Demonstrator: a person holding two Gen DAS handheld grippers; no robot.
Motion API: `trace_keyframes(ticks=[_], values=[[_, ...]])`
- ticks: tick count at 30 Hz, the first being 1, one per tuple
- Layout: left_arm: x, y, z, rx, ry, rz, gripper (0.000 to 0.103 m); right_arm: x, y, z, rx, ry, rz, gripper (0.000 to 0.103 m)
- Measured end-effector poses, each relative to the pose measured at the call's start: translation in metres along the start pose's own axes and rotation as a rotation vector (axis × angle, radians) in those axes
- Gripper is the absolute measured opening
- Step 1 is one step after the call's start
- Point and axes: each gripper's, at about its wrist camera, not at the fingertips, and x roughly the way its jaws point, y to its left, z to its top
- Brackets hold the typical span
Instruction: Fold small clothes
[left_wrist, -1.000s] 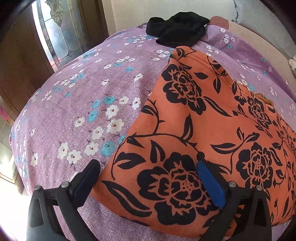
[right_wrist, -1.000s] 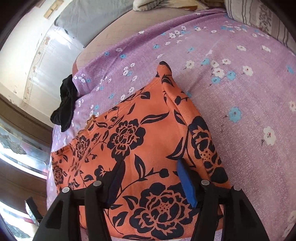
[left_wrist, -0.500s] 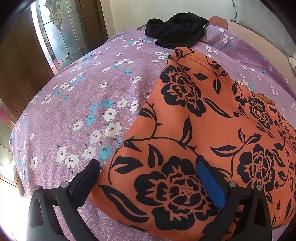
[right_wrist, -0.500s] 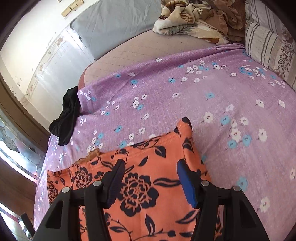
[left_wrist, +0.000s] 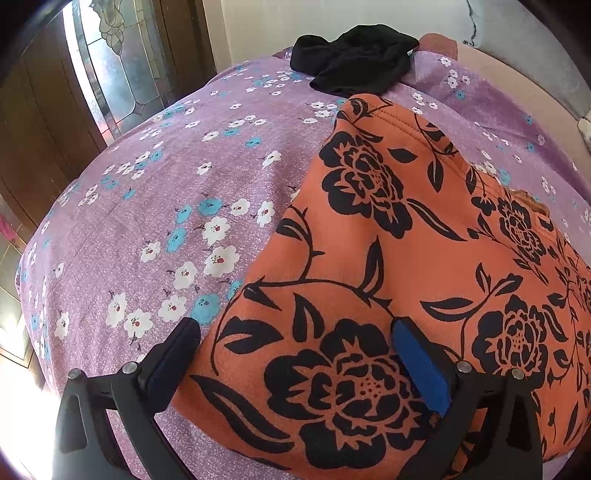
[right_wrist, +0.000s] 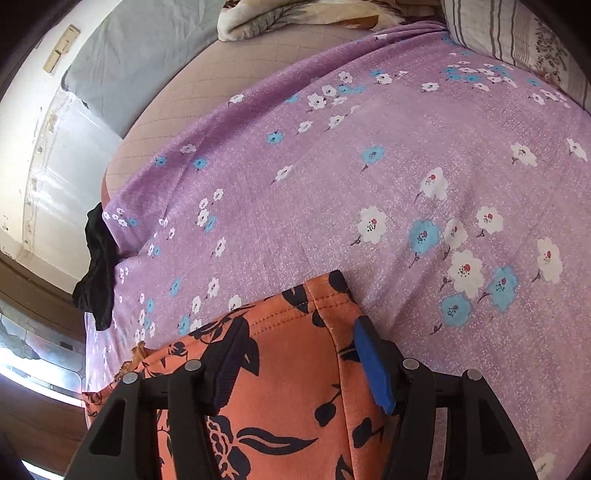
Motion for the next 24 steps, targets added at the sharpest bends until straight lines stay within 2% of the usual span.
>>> trace_keyframes(ticks=[2, 6, 9, 11, 13, 18, 24], values=[[-0.002, -0.002, 0.000, 0.004, -0.004, 0.007, 0.103, -0.013, 0.007, -0.002, -0.019, -0.035, -0.029, 0.063], [-0.012, -0.007, 0.000, 0.031, -0.030, 0.004, 0.103, -0.050, 0.031, -0.014, -0.110, -0.131, 0.023, 0.063], [-0.027, -0.013, -0.001, 0.059, -0.090, -0.008, 0.103, -0.071, 0.051, -0.035, -0.181, -0.148, 0.060, 0.063], [-0.037, -0.019, -0.002, 0.084, -0.132, -0.015, 0.103, -0.079, 0.063, -0.051, -0.216, -0.138, 0.081, 0.063], [-0.041, -0.025, -0.004, 0.111, -0.139, -0.034, 0.103, -0.079, 0.076, -0.065, -0.247, -0.107, 0.109, 0.064], [-0.029, -0.041, -0.011, 0.173, -0.066, -0.058, 0.103, -0.075, 0.090, -0.101, -0.289, -0.028, 0.115, 0.064], [-0.029, -0.037, -0.013, 0.181, -0.058, -0.065, 0.103, -0.073, 0.082, -0.133, -0.267, 0.052, 0.123, 0.064]])
